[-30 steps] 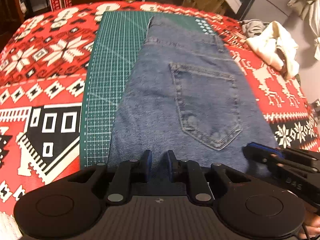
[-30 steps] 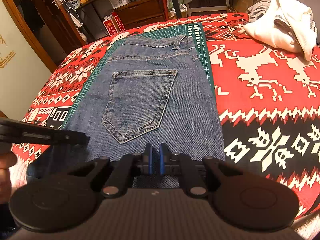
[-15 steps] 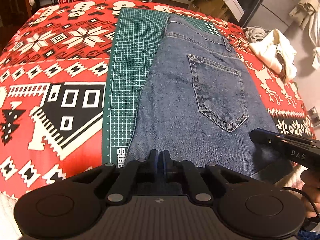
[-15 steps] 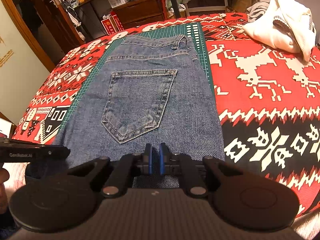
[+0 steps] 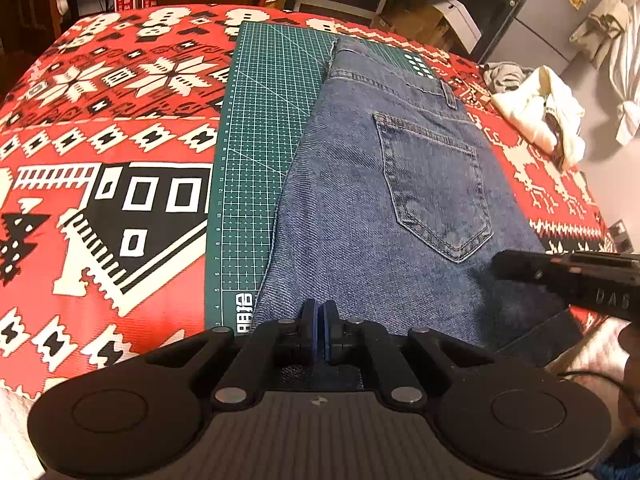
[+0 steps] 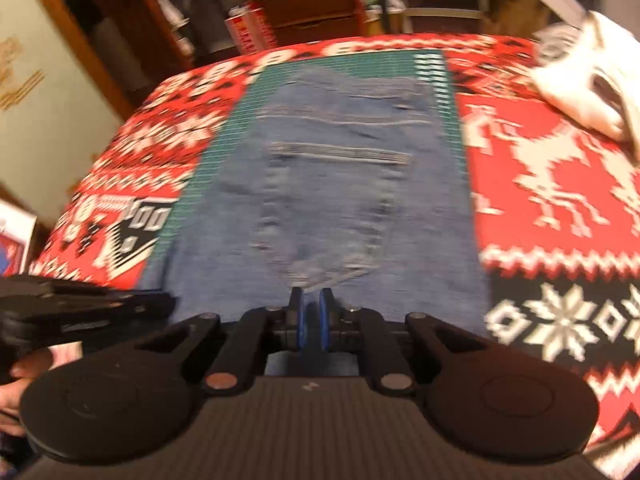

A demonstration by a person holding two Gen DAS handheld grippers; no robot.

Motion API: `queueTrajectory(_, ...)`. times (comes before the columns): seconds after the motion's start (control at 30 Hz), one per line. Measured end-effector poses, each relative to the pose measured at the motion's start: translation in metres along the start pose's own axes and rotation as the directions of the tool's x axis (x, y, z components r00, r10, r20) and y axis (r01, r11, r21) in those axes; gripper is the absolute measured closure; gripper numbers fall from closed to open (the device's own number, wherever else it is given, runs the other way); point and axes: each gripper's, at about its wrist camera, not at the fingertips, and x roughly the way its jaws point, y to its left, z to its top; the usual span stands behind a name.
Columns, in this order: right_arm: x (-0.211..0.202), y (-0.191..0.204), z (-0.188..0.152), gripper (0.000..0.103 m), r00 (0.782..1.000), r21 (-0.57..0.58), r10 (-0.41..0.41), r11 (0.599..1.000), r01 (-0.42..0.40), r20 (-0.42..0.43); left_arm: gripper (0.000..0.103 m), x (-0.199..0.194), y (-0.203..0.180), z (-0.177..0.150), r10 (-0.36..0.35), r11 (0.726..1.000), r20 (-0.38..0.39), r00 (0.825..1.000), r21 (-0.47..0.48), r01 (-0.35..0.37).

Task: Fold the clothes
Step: 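Hold the hem with both closed grippers on the green mat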

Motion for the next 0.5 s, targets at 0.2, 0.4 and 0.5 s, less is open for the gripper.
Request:
queueTrajectory(0.2, 0.017, 0.028, 0.002, 0.094, 0.997, -0.074, -0.001, 0.997, -0.004, -0.078, 0.098, 0.0, 0.001, -0.001, -0.004, 1.0, 0.005, 1.0, 0.001, 0.004)
queueTrajectory(0.4, 0.006, 0.007, -0.017, 0.097, 0.994, -0.002, 0.023, 1.0, -0.024, -0.105, 0.098, 0.0, 0.002, -0.001, -0.01, 1.0, 0.005, 1.0, -0.005, 0.01)
queueTrajectory(0.5, -0.001, -0.004, -0.025, 0.099, 0.994, 0.03, 0.025, 0.999, -0.022, -0.108, 0.098, 0.0, 0.002, -0.001, -0.009, 1.0, 0.005, 1.0, -0.005, 0.009)
